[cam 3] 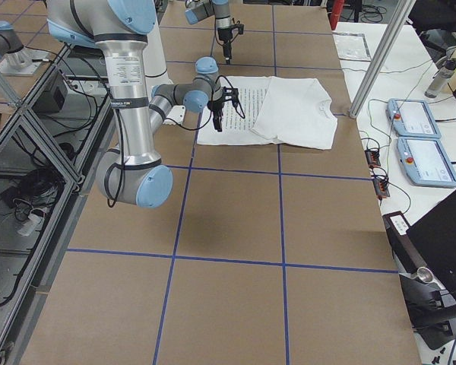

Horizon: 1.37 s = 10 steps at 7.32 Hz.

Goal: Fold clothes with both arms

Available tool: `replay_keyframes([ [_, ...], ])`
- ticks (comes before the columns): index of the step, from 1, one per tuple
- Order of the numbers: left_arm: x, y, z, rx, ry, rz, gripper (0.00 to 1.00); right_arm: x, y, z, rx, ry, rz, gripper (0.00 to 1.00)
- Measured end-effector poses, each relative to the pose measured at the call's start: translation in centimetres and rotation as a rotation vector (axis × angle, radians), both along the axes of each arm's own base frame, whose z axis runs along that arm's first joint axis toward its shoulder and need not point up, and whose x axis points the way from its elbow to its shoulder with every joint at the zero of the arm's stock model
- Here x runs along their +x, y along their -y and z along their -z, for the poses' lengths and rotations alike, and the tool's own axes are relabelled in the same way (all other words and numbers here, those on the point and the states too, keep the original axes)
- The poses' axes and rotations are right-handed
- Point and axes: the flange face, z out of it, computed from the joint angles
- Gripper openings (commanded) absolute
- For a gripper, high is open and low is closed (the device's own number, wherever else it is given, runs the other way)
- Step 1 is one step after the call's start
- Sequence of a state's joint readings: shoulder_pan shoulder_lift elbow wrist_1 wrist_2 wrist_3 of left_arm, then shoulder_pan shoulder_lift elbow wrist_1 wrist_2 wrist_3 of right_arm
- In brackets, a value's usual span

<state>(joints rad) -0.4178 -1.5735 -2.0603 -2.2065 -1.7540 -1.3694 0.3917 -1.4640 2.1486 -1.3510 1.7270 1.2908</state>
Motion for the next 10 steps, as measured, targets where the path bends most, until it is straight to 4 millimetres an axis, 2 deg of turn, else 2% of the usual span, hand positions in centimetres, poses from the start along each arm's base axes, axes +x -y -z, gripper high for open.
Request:
replay_keyframes([
  [2, 2.0, -2.7, -2.5, -0.069, -0.018, 0.027, 0.98, 0.8, -1.3, -2.2, 0.006, 0.041, -0.011, 1.00],
  [4, 4.2, -4.3, -4.5, -0.121, -0.034, 0.037, 0.86, 0.9, -1.6, -2.6, 0.007, 0.046, -0.013, 1.00],
  [5, 4.7, -4.7, -4.6, -0.128, -0.041, 0.033, 0.85, 0.9, -1.6, -2.6, 0.008, 0.047, -0.013, 1.00],
  [6, 5.3, -5.3, -4.7, -0.130, -0.043, 0.022, 0.76, 0.9, -1.6, -2.6, 0.008, 0.048, -0.013, 1.00],
  [10, 6.5, -6.9, -4.9, -0.133, -0.034, -0.014, 0.65, 0.9, -1.6, -2.6, 0.008, 0.048, -0.013, 1.00],
])
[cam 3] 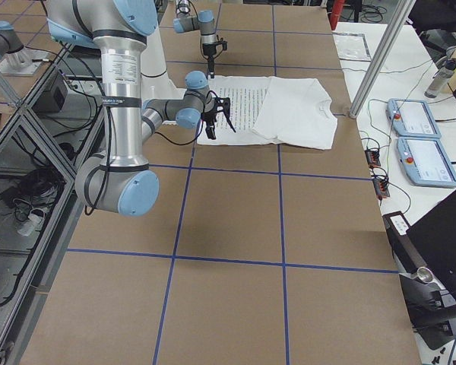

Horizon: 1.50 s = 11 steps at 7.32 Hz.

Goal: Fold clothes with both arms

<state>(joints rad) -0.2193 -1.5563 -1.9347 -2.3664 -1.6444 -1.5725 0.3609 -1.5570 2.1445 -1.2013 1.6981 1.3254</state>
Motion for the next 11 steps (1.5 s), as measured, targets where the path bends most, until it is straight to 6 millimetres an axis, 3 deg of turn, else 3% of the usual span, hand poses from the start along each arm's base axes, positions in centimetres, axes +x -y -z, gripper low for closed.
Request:
replay_keyframes([
  [1, 0.11, -0.18, -0.03, 0.000, 0.001, -0.004, 0.57, 0.00, -0.01, -0.01, 0.000, 0.000, 0.000, 1.00],
  [2, 0.20, -0.31, -0.05, 0.000, 0.002, -0.007, 0.35, 0.00, -0.02, -0.03, 0.000, -0.001, 0.001, 1.00],
  [3, 0.28, -0.36, 0.03, -0.001, 0.000, -0.008, 0.07, -0.01, -0.02, -0.03, 0.000, -0.001, 0.001, 1.00],
  [4, 0.35, -0.37, 0.17, -0.001, -0.003, -0.009, 0.00, 0.00, -0.02, -0.03, 0.000, -0.001, 0.001, 1.00],
  [11, 0.44, -0.51, 0.85, -0.003, -0.018, -0.021, 0.00, 0.01, -0.19, -0.17, -0.001, 0.001, 0.005, 1.00],
])
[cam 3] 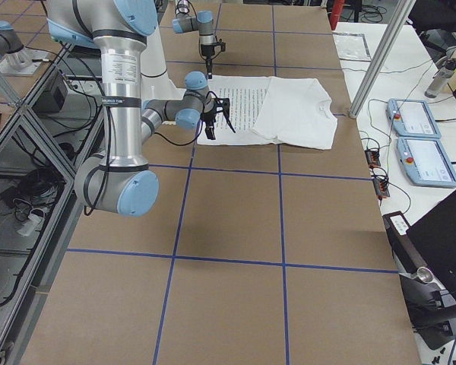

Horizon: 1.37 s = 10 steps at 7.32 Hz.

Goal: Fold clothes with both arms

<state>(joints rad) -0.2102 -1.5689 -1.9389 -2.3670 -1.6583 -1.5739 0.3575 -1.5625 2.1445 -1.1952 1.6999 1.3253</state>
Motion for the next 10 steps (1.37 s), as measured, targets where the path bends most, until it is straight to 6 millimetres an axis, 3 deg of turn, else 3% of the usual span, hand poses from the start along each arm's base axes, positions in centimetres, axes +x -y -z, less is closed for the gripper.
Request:
replay_keyframes([
  [7, -0.1, 0.0, 0.4, 0.002, -0.012, -0.001, 0.00, 0.0, -0.3, -0.3, -0.006, -0.002, 0.002, 1.00],
  [10, -0.2, 0.0, 0.9, 0.004, -0.022, -0.001, 0.00, 0.2, -2.4, -2.1, -0.018, 0.034, -0.046, 0.98],
])
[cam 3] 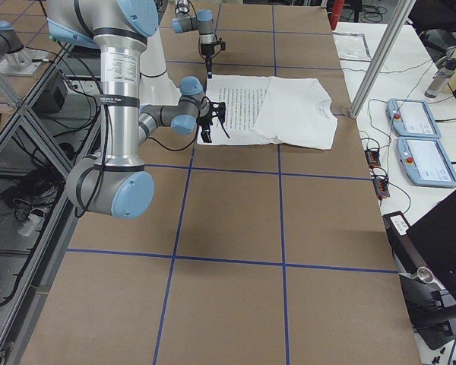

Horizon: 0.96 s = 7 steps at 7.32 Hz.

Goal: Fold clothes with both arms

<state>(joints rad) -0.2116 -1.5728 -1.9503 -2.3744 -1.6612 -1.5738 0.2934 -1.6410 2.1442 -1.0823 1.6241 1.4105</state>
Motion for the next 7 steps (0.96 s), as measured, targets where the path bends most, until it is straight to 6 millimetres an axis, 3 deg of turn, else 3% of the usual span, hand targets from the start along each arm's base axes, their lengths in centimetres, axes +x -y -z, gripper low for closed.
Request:
replay_keyframes([
  [3, 0.0, 0.0, 0.1, 0.001, -0.004, 0.000, 0.00, -4.0, -4.7, -0.4, -0.077, 0.037, -0.149, 0.78],
  [4, 0.0, 0.0, 0.2, 0.001, -0.005, 0.000, 0.00, -5.5, -5.6, -0.4, -0.111, 0.052, -0.190, 0.76],
  [7, -0.1, 0.0, 0.4, 0.001, -0.010, 0.000, 0.00, -7.0, -6.1, -0.5, -0.172, 0.064, -0.244, 0.74],
])
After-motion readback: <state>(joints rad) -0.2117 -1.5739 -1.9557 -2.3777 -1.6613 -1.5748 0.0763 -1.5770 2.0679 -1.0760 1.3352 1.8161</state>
